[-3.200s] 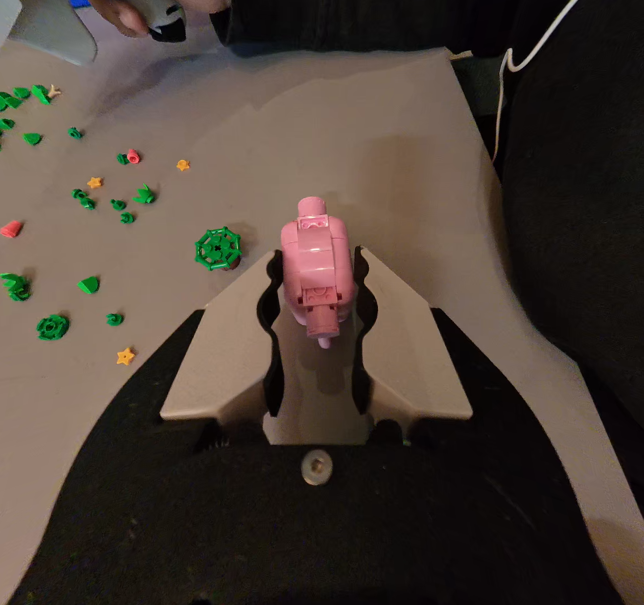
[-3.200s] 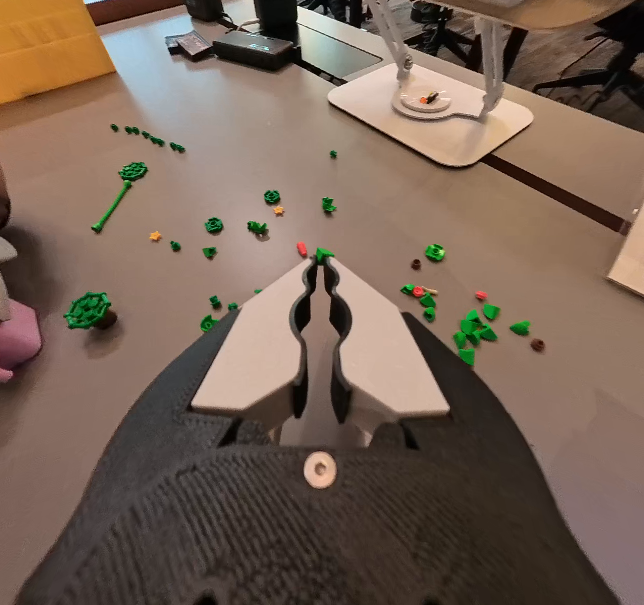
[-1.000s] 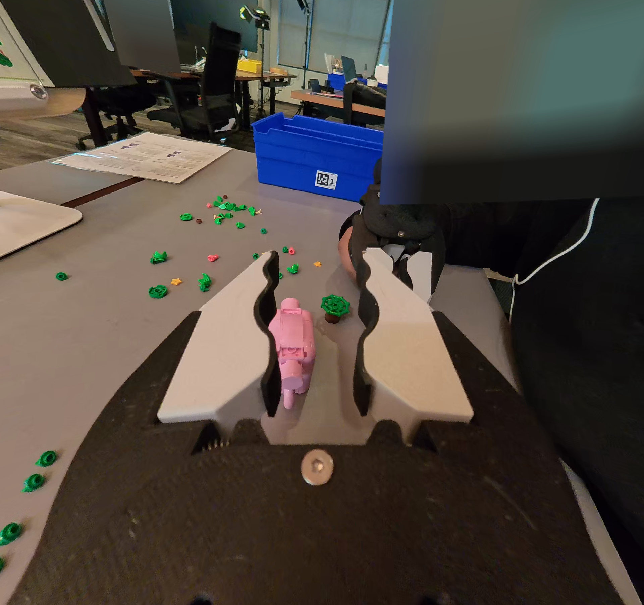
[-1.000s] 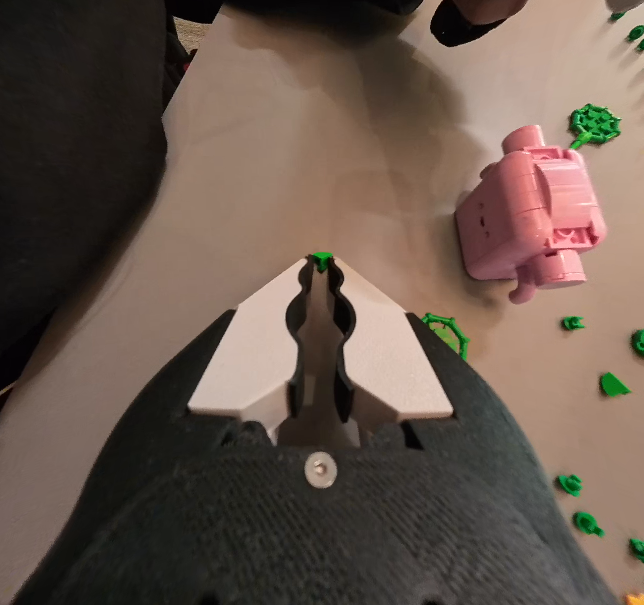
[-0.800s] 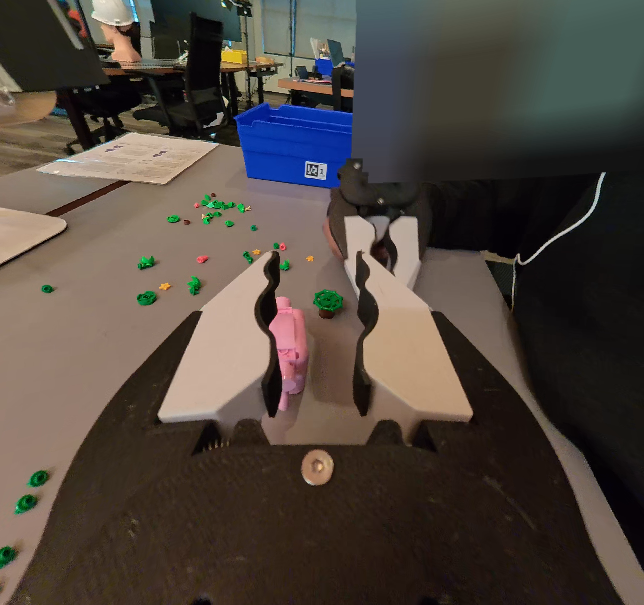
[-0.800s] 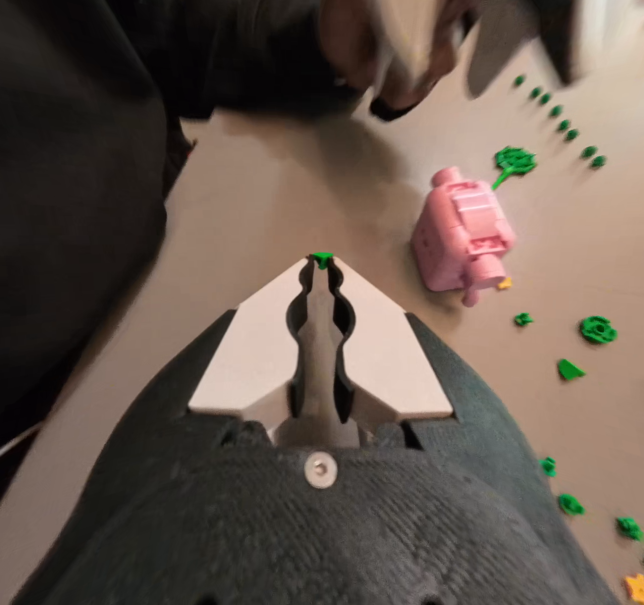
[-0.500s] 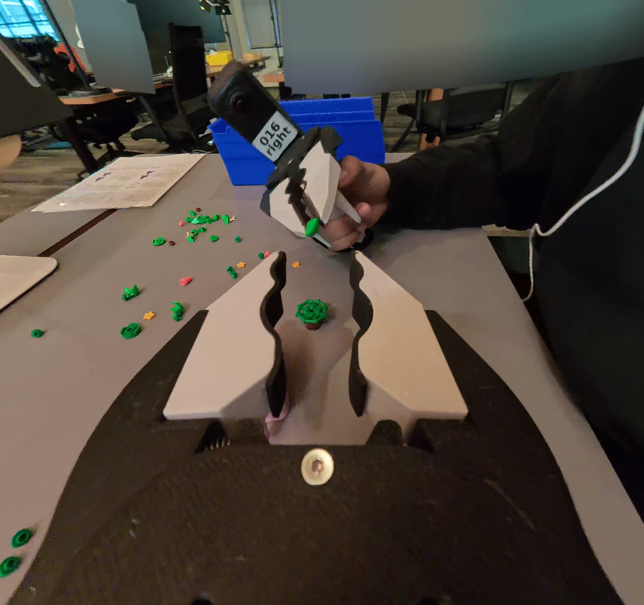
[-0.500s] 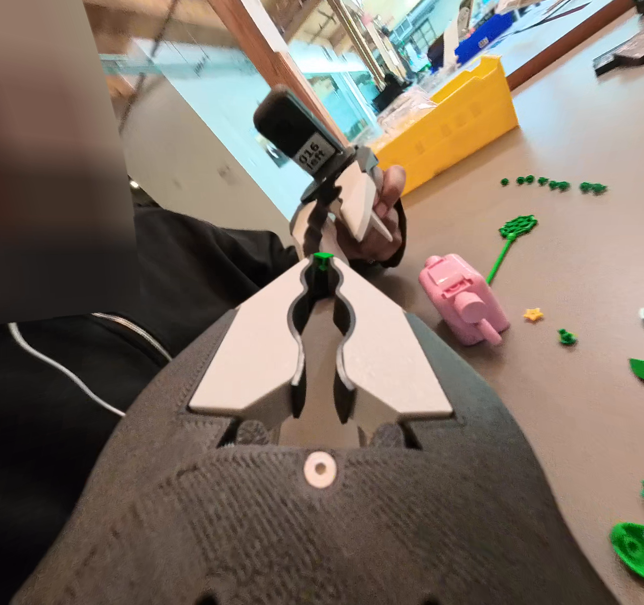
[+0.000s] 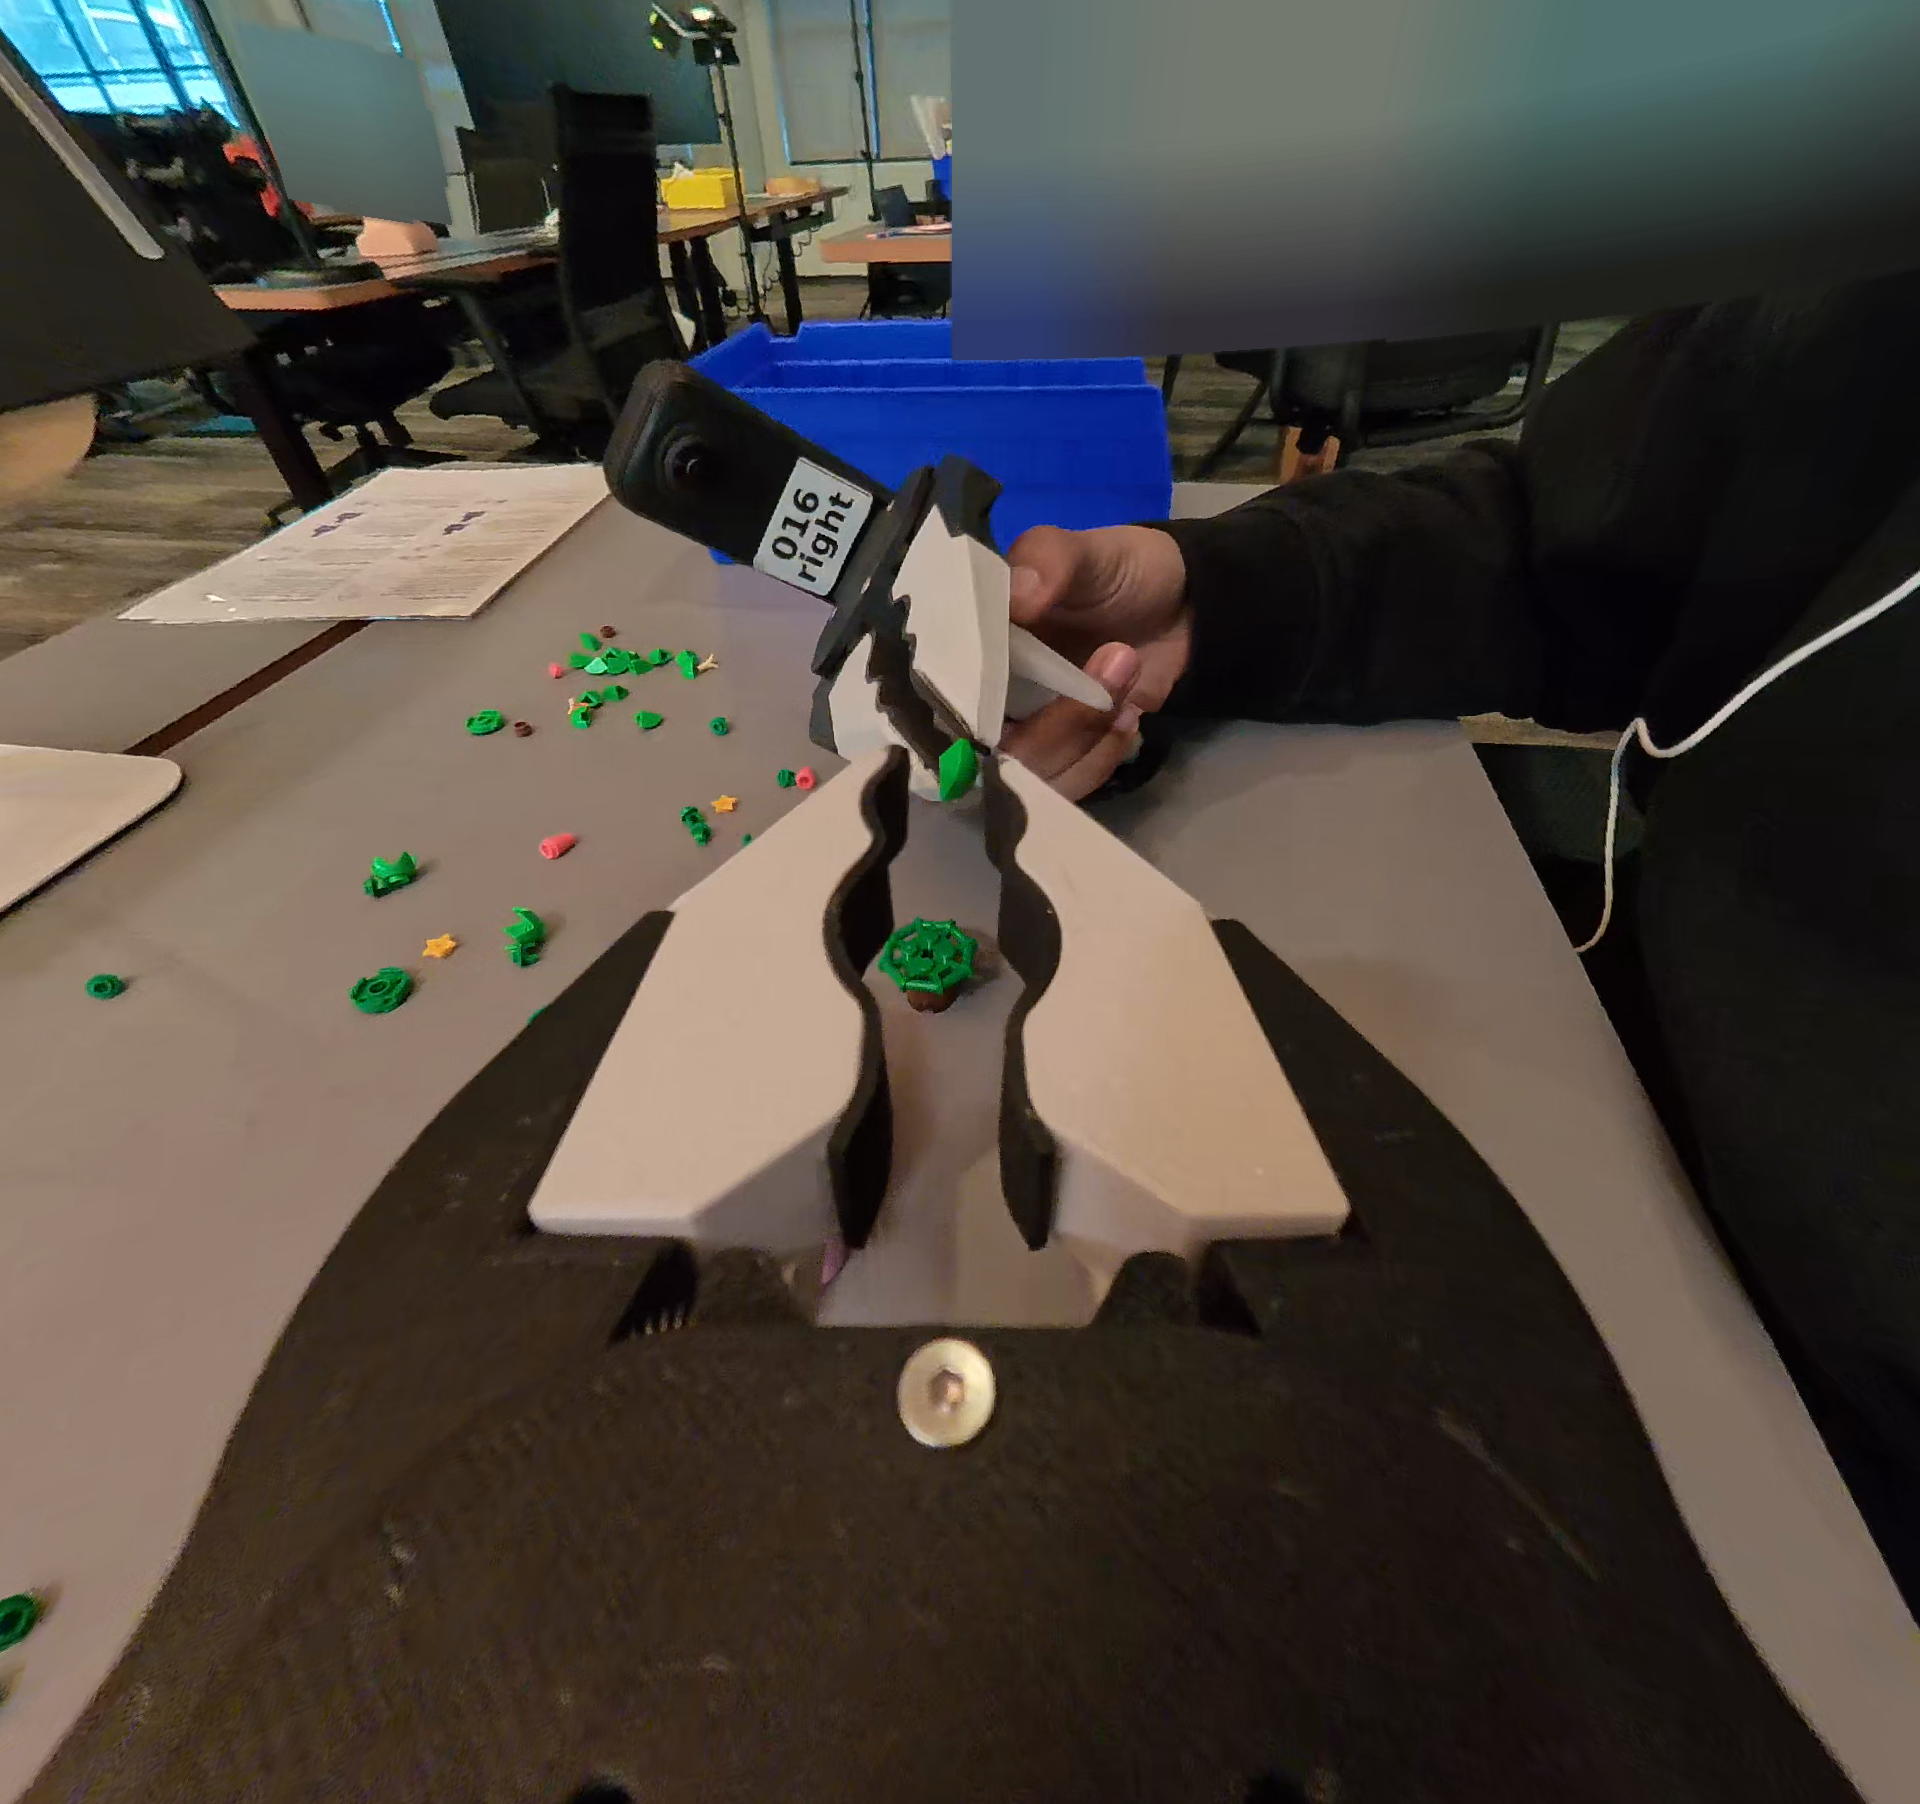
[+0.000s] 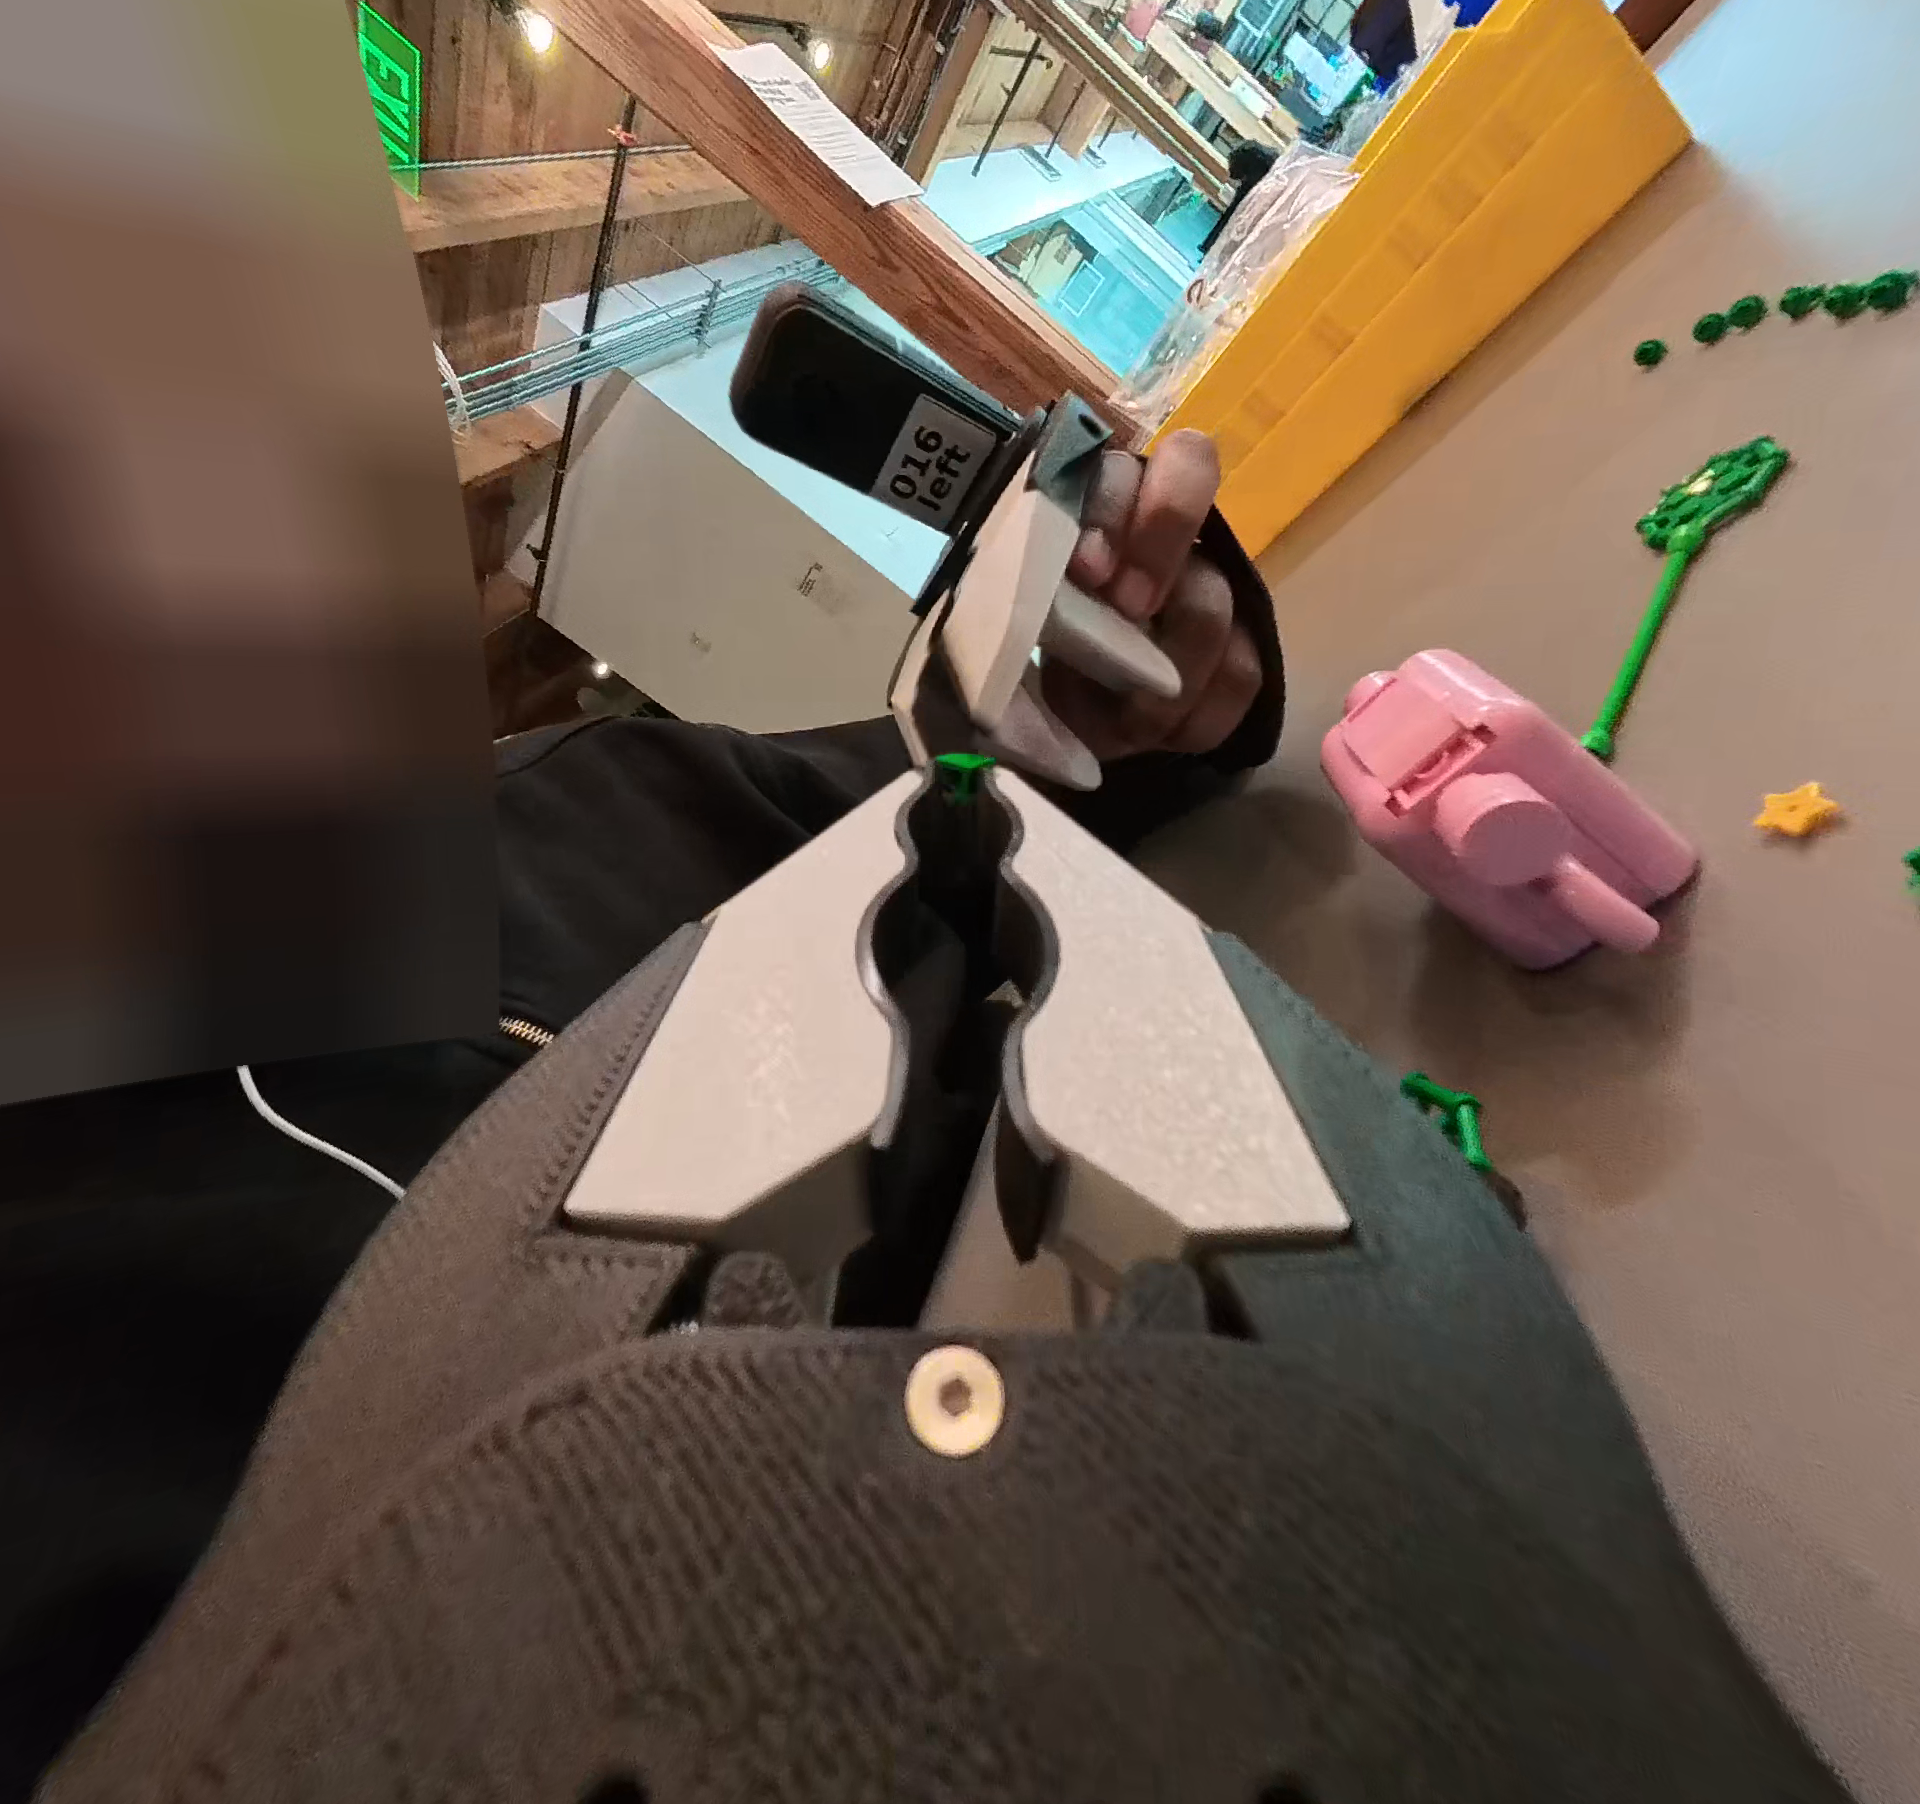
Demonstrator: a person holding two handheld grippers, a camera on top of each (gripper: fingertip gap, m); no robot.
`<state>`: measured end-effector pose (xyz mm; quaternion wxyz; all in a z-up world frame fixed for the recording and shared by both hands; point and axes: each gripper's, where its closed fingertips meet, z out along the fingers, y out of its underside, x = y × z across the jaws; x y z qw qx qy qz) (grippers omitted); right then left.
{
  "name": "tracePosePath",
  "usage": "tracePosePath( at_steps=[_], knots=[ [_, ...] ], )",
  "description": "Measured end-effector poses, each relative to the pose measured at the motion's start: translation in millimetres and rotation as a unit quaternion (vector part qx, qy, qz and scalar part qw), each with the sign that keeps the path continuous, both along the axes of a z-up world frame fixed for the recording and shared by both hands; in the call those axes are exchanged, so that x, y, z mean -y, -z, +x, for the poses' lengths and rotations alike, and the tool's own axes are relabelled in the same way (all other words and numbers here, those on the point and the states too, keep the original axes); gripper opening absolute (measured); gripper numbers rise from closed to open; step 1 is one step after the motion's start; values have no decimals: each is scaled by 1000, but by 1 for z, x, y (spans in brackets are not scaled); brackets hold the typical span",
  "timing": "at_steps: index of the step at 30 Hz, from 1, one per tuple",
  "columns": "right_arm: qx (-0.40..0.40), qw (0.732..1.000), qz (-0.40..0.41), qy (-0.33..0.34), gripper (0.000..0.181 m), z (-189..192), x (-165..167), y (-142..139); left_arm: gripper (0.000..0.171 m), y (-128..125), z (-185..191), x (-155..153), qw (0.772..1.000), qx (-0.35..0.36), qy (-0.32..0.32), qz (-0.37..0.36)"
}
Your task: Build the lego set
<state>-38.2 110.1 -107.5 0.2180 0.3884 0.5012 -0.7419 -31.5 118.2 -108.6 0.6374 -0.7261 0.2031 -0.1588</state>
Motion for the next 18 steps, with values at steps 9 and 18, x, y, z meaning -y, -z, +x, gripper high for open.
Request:
tracePosePath(
  at_steps=[9,18],
  knots=[
    [2,1000,-3,0,5,0,0,1,4,3,3,0,1000,1,8,-10],
    [-3,1000,4,4,5,-1,0,1,3,4,2,0,1000,4,9,-13]
  ],
)
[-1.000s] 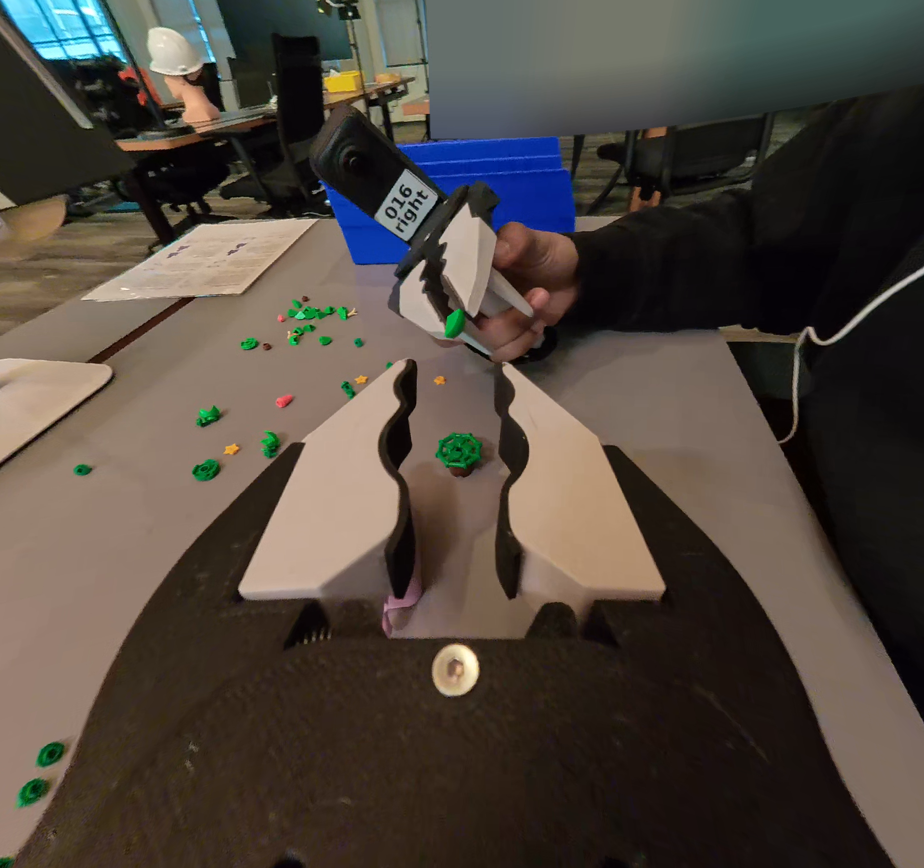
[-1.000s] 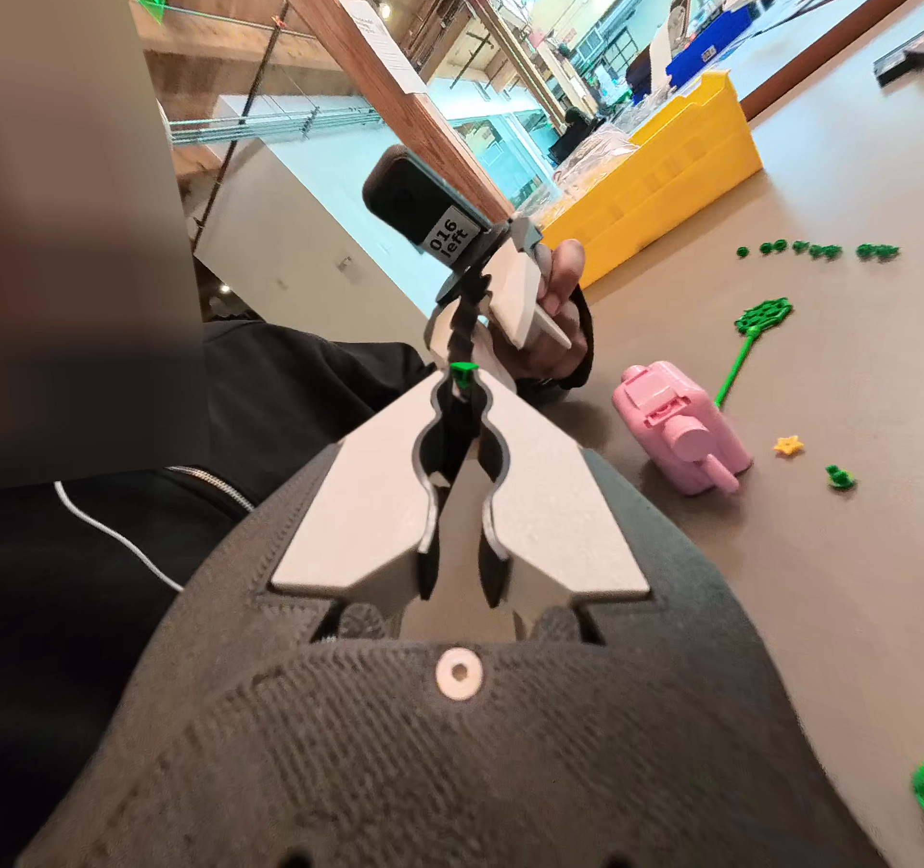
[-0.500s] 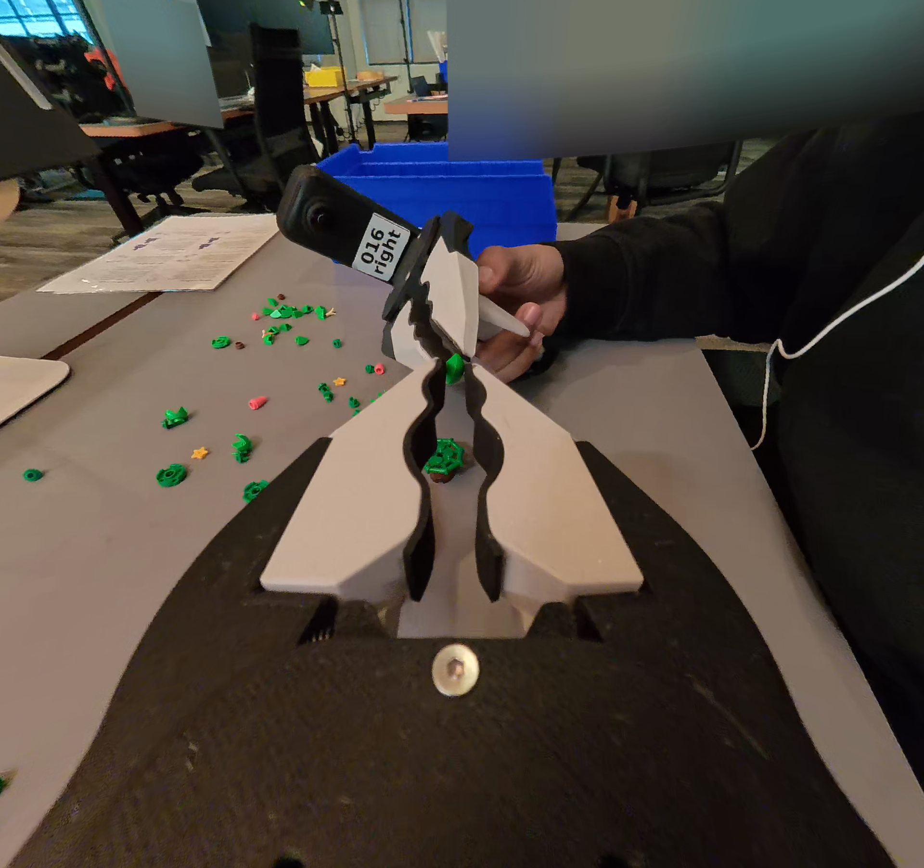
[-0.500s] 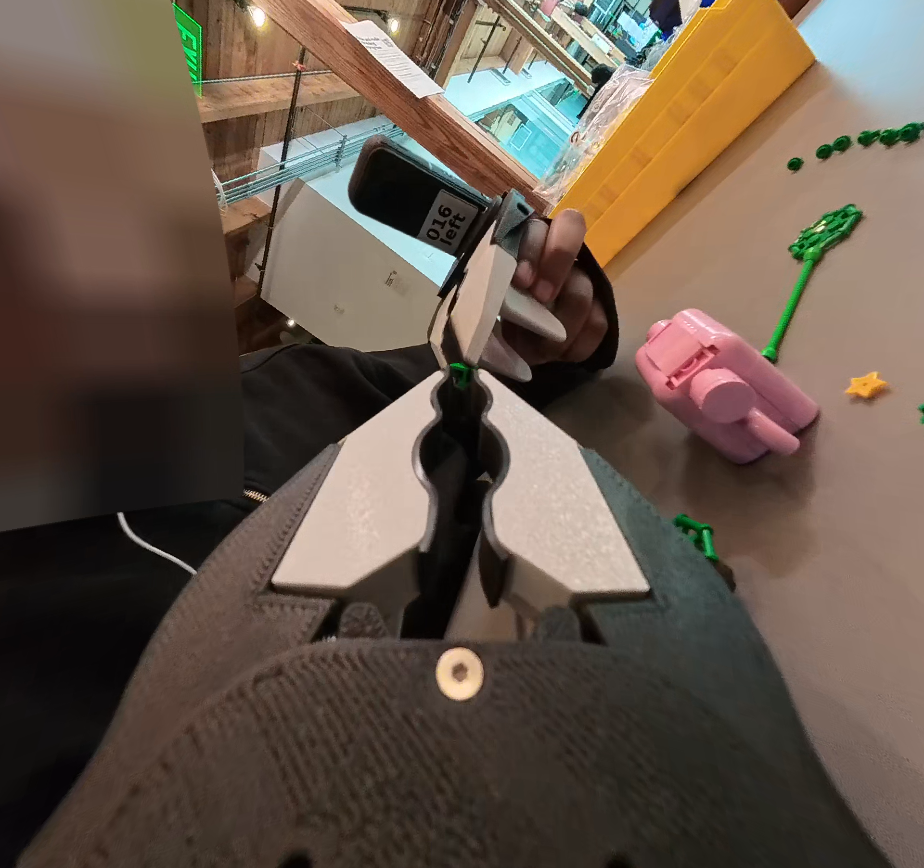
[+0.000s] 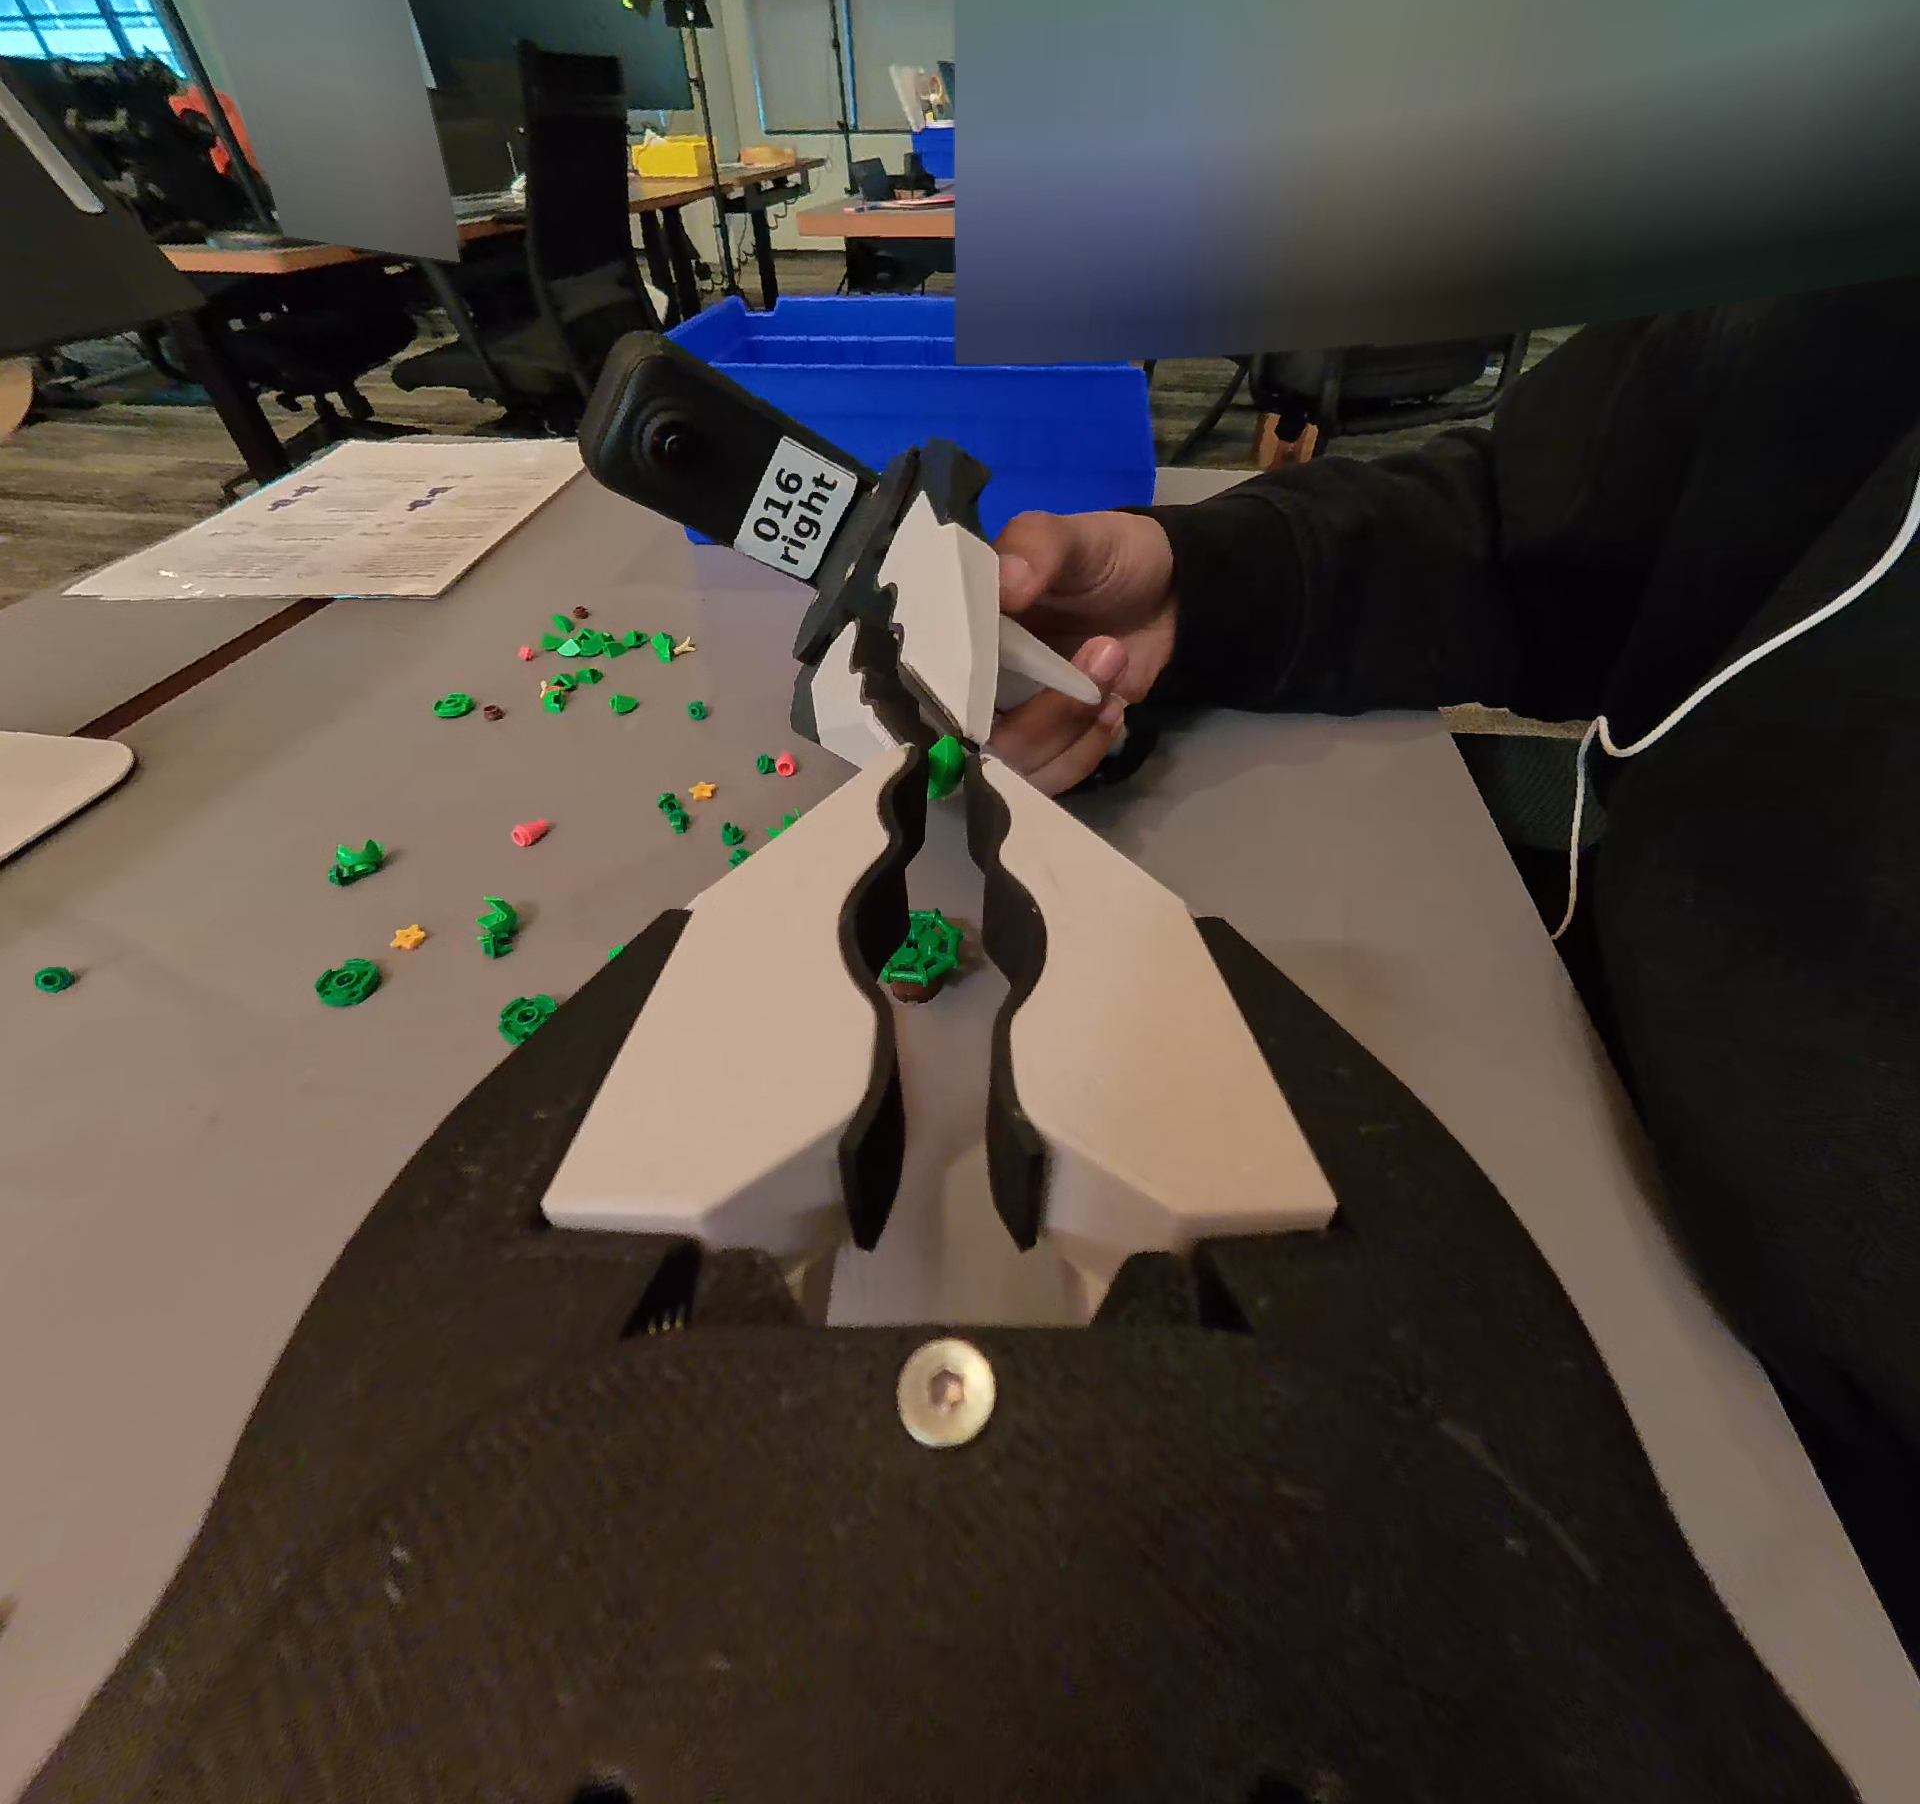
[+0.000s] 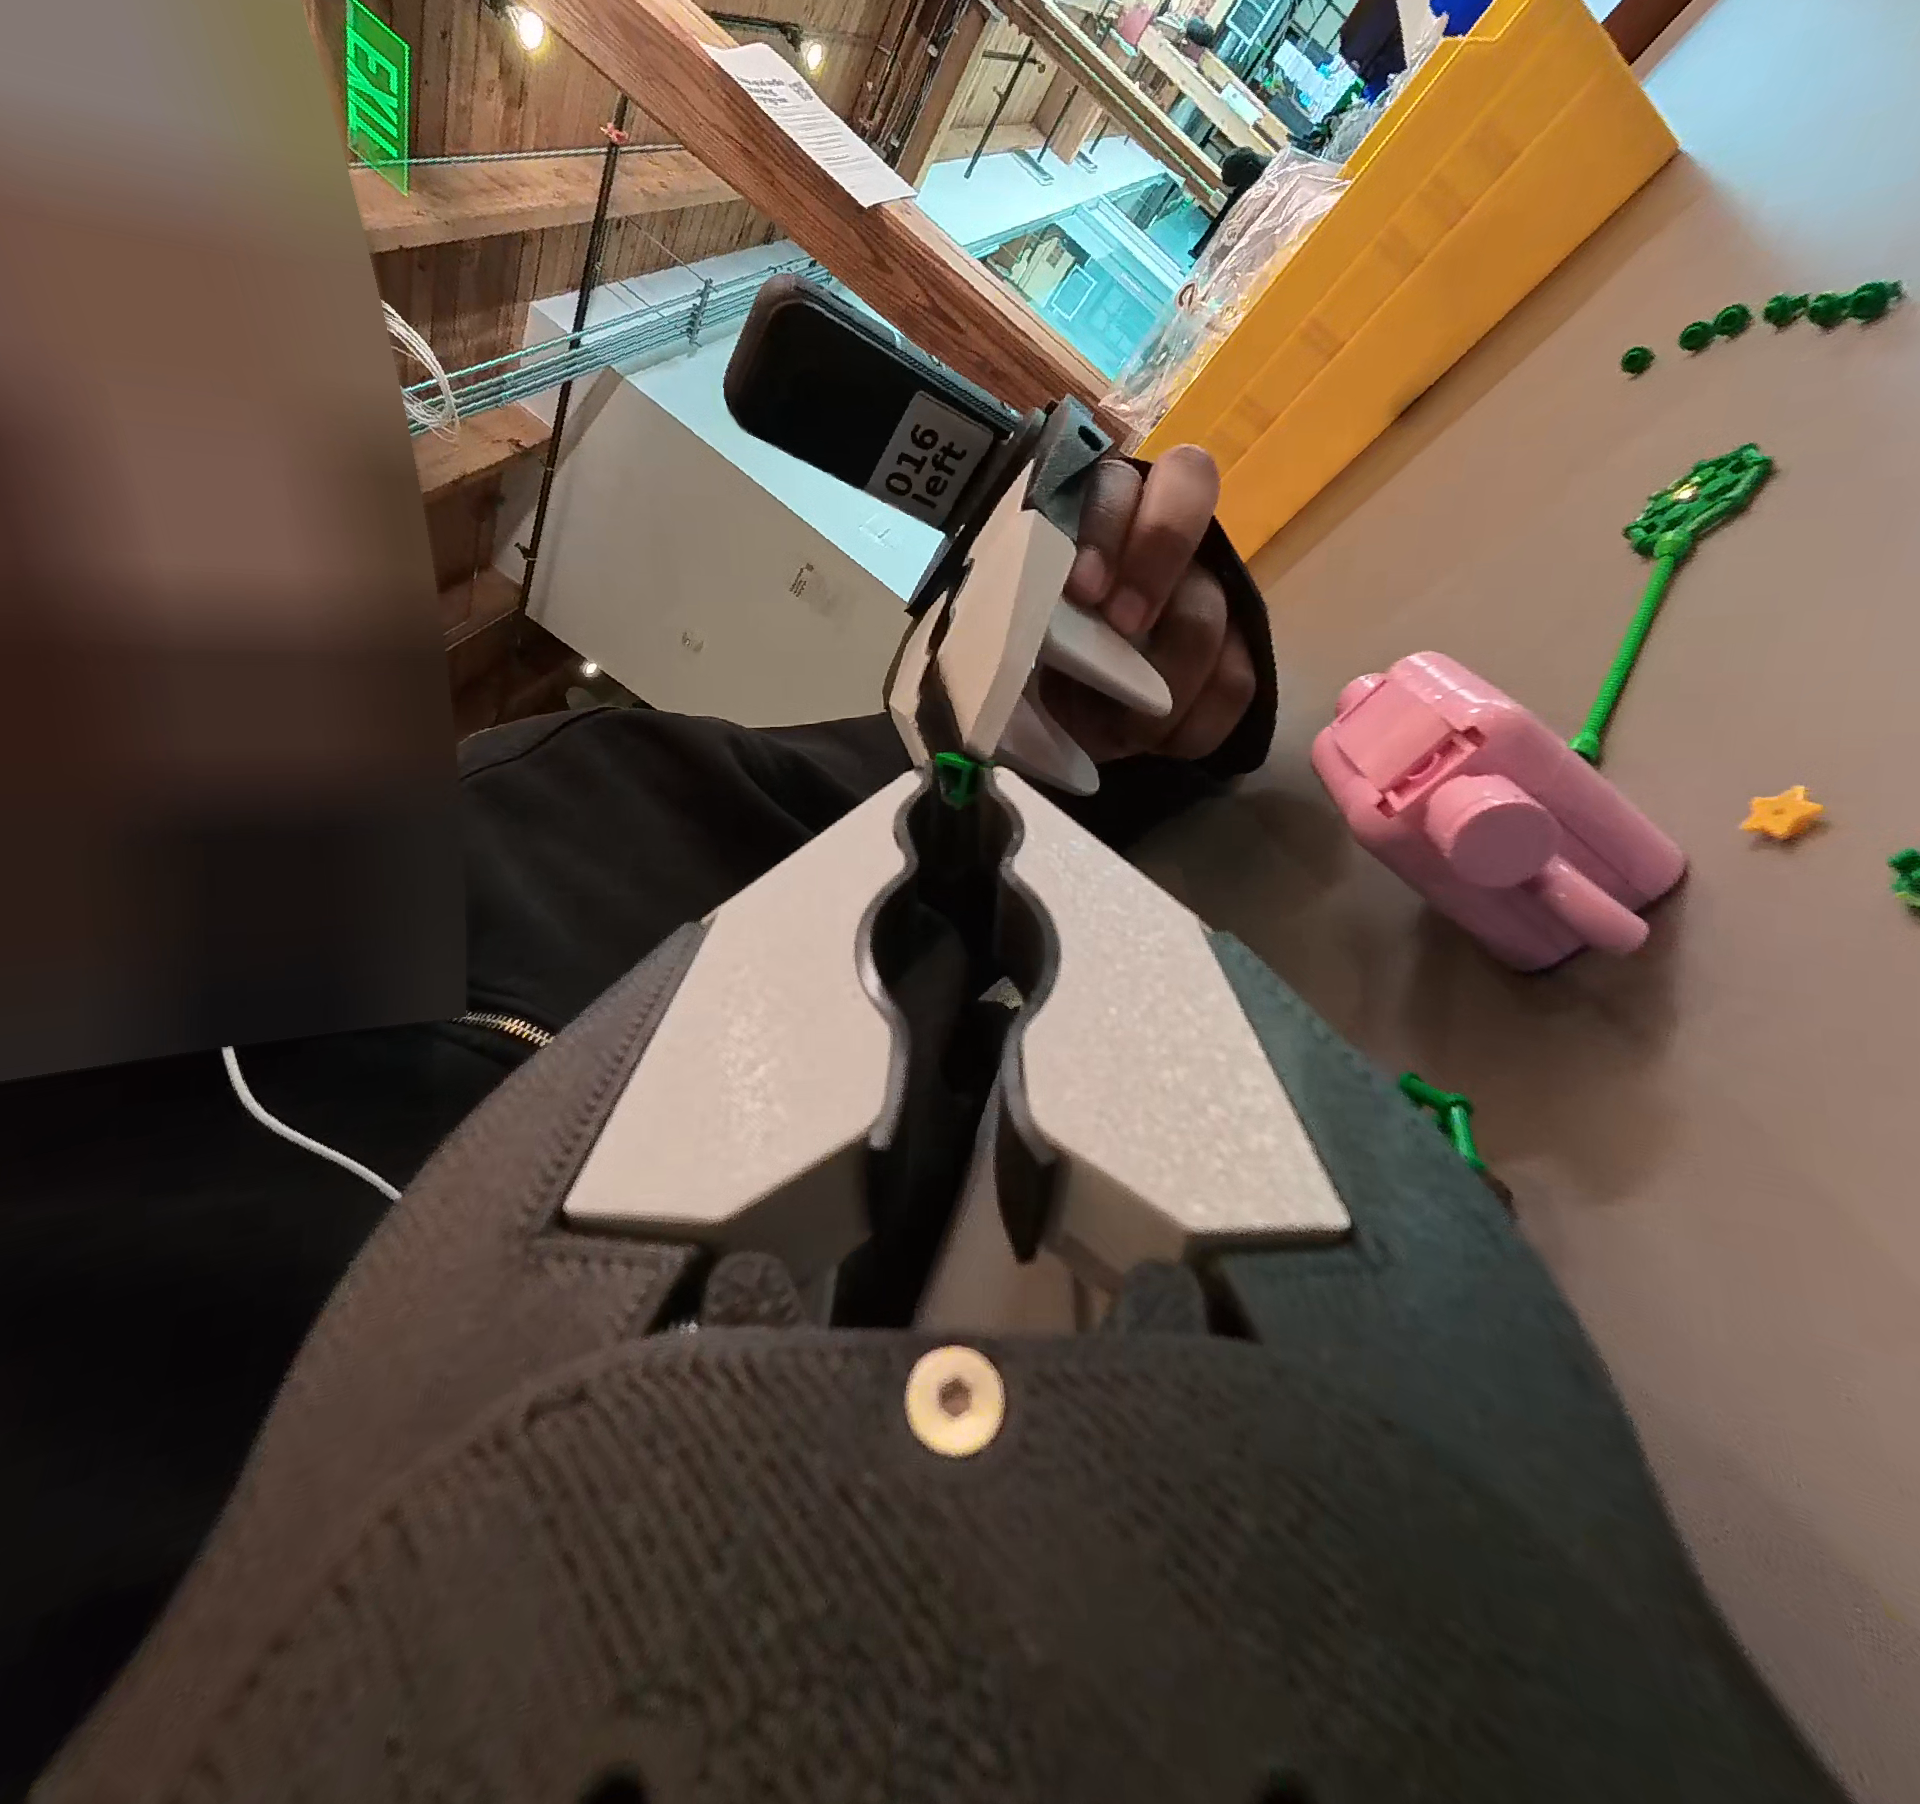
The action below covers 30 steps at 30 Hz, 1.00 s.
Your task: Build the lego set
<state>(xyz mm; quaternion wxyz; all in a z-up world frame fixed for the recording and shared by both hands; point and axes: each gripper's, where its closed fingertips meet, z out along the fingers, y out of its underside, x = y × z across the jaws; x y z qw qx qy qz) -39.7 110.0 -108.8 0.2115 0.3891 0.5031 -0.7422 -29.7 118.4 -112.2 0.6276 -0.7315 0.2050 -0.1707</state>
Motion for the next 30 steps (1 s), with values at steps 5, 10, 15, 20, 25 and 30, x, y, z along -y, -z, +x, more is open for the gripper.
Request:
tracePosePath(
  at_steps=[5,10,15,20,25,30],
  knots=[
    [-2,1000,-2,1,5,0,0,0,3,0,0,0,1000,2,1,0],
    [-13,1000,2,10,6,-2,-1,-2,3,-2,-1,1,1000,9,3,2],
    [-24,999,6,25,15,-3,-6,-4,3,-8,-5,1,999,34,0,7],
    [-57,996,25,69,15,-8,-21,-10,3,-22,-9,2,994,105,4,18],
    [-110,979,119,121,15,-14,-25,-5,3,-31,-27,4,986,165,-11,26],
    [-149,958,198,144,13,-16,-22,3,3,-35,-38,5,978,208,-14,24]
  ],
)
